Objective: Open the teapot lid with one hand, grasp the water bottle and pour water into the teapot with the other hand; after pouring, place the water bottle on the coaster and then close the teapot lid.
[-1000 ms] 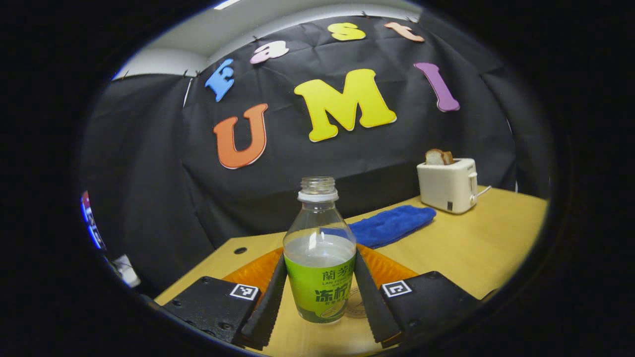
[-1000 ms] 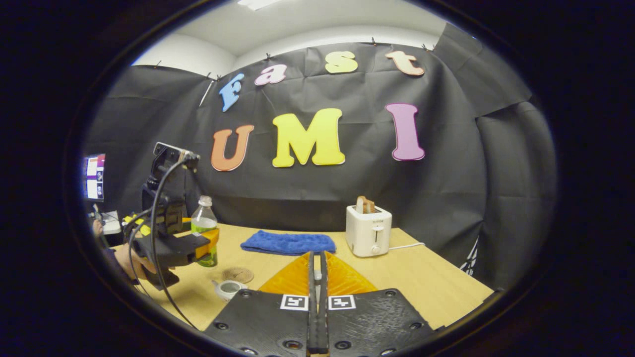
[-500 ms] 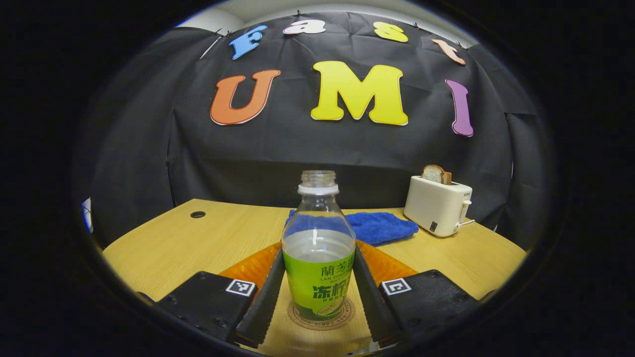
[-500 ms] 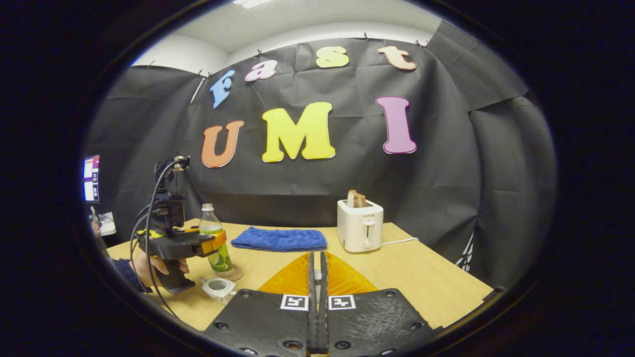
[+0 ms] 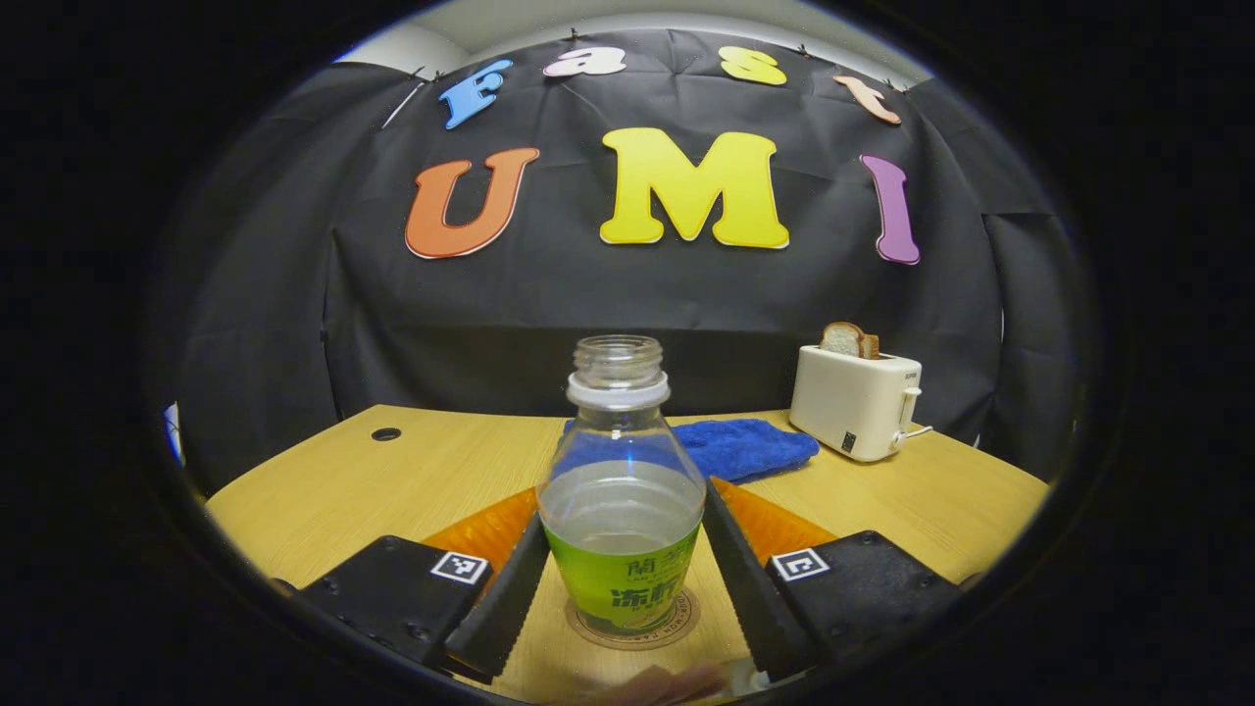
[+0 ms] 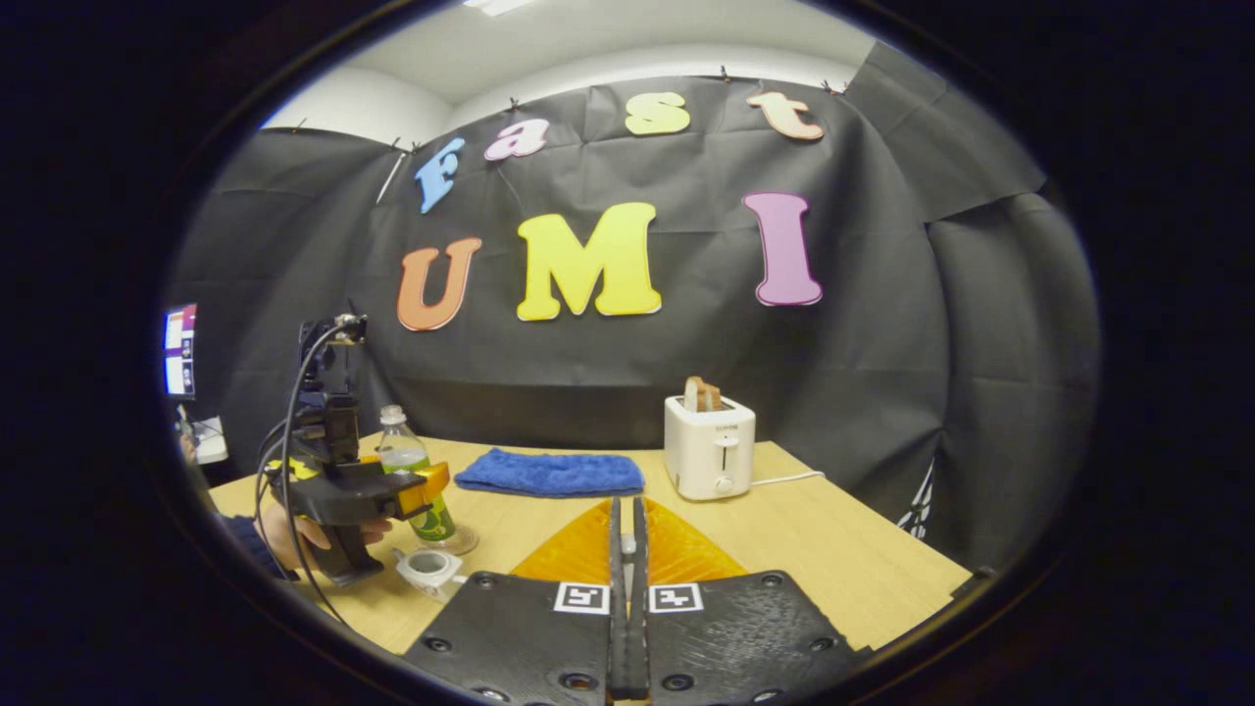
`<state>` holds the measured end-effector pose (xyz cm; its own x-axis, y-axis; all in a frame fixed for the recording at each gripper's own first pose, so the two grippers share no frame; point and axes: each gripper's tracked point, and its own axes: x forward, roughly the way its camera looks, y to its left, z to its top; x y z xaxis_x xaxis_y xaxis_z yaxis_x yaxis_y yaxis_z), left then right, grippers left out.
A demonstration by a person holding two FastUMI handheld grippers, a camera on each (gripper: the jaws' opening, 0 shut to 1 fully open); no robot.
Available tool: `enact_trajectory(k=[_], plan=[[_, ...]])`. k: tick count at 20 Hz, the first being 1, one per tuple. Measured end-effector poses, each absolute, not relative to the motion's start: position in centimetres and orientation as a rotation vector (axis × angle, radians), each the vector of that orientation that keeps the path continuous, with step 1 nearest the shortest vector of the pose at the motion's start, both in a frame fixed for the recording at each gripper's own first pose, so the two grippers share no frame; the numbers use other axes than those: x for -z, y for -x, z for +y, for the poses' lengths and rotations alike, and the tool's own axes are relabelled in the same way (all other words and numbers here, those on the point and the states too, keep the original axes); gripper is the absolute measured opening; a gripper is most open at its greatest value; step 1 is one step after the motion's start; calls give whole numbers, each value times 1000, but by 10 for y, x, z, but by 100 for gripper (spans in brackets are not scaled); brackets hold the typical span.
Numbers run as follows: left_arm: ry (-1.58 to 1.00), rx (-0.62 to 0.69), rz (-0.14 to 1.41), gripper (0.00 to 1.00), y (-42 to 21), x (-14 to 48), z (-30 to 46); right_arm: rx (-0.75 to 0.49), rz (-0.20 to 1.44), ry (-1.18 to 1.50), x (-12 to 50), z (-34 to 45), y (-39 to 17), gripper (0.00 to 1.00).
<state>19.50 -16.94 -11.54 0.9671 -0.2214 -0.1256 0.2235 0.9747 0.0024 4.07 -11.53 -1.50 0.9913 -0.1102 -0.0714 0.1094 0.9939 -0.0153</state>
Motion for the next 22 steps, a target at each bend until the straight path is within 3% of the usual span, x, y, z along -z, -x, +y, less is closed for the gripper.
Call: enact_trajectory(k=[2,17,22], plan=[[-34,228,99,96,-194,108,-168,108,75,13,17,-115,-41,0],[28,184,-28,96,-139,52,-130,54,65,41,14,-80,-36,0],[-46,59,-21,97,-108,53,-77,12,65,74,20,-48,-39,0]])
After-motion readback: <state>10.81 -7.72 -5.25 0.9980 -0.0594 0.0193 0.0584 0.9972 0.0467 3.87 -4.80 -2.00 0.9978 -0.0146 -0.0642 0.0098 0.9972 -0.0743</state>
